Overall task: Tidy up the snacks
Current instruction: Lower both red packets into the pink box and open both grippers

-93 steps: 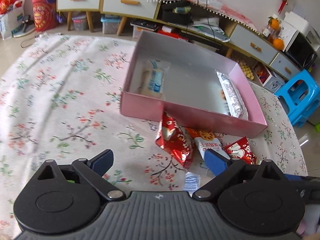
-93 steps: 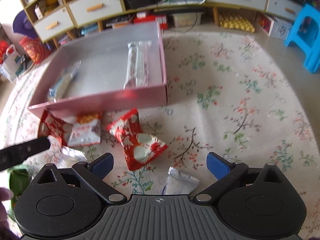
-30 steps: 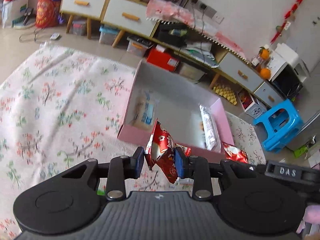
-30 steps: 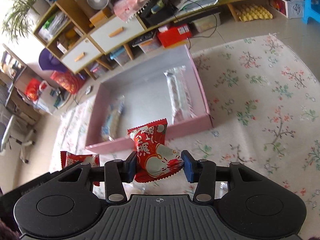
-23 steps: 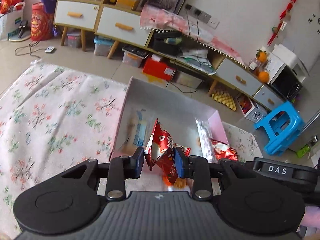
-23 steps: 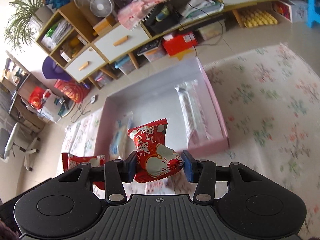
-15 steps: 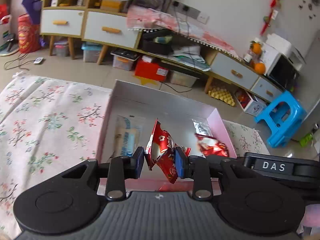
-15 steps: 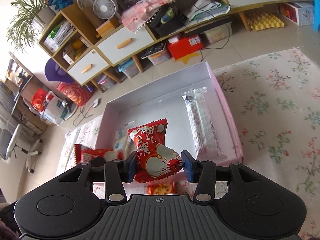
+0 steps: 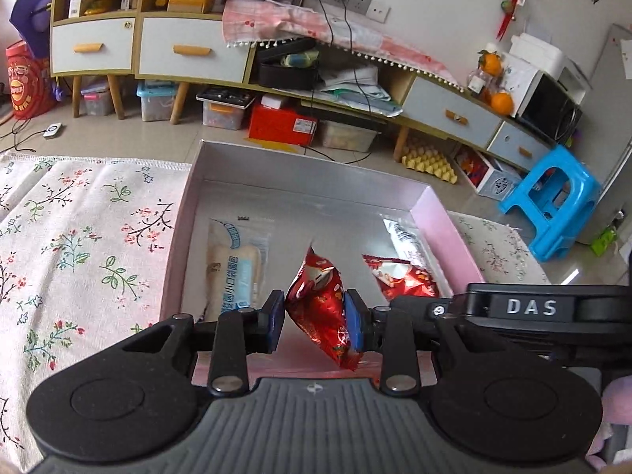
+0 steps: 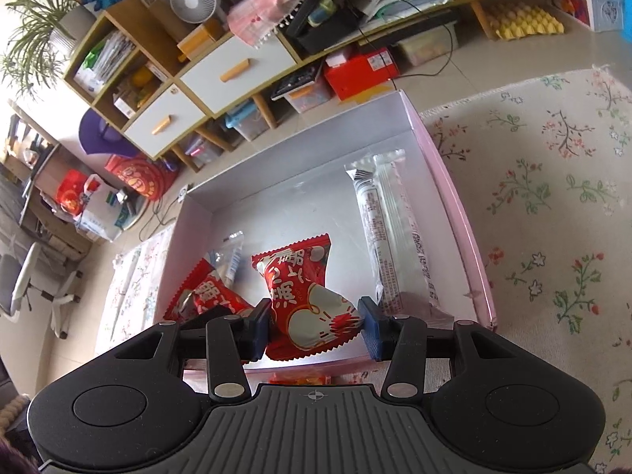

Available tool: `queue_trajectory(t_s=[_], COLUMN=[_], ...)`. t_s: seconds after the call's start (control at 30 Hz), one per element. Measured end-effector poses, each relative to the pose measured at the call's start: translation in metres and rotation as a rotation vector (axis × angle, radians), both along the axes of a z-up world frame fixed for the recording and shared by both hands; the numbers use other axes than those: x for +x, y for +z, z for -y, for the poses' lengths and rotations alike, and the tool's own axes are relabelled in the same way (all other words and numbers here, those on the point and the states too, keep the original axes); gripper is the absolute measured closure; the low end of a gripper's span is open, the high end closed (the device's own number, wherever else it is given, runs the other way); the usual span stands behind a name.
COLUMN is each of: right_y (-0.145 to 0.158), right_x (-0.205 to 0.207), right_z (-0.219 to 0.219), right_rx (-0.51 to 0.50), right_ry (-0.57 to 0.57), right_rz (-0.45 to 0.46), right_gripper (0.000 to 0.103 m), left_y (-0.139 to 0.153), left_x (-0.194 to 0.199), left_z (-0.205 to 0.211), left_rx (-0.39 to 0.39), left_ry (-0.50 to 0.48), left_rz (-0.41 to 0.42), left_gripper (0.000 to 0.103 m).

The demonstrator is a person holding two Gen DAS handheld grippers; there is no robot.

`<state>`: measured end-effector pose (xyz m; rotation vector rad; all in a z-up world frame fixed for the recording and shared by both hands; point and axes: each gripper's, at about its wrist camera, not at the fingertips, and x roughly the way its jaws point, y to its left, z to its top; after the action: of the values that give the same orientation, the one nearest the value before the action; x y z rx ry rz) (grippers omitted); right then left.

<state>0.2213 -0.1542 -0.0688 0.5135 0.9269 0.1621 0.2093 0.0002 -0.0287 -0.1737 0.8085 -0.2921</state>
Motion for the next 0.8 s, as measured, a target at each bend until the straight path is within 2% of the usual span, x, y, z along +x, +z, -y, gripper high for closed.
queue_trajectory(t_s=[0.13, 0.37, 0.57, 0.63, 0.67, 0.7, 0.8], right_y=[0.001, 0.002, 0.004, 0.006, 0.007, 0.009, 0.016], right_x=[0.0, 0.004, 0.005, 0.005, 0.004, 0.003, -0.001], right_z=[-0.005, -0.006, -0.008, -0.007, -0.007, -0.006, -0.006], right_rx=[-0.056, -0.101, -0.114, -0.106, -0.103, -0.103, -0.111], right_ry=[0.0, -0.006, 0.008, 0.009, 0.008, 0.009, 0.02], right_rz=[0.009, 0.017, 0.025, 0.026, 0.028, 0.031, 0.039], right_gripper=[0.057, 0.057, 0.052, 0.05, 0.045, 0.041, 0.037], left_y=[-0.004, -0.003, -0.003, -0.002, -0.001, 0.0, 0.005], left_x=[-0.002, -0.002, 0.0, -0.001, -0.002, -0.003, -0.008], left_z=[0.003, 0.001, 0.0, 0.001, 0.002, 0.003, 0.002], left_rx=[0.042, 0.029, 0.02, 0.028, 0.036, 0.041, 0.047], left_ry=[0.006, 0.011, 0.003, 0.0, -0.002, -0.006, -0.001], left_rz=[0.008, 0.025, 0.024, 0.031, 0.034, 0.031, 0.034], left_gripper=[0.074, 0.074, 0.072, 0.067, 0.064, 0.059, 0.044])
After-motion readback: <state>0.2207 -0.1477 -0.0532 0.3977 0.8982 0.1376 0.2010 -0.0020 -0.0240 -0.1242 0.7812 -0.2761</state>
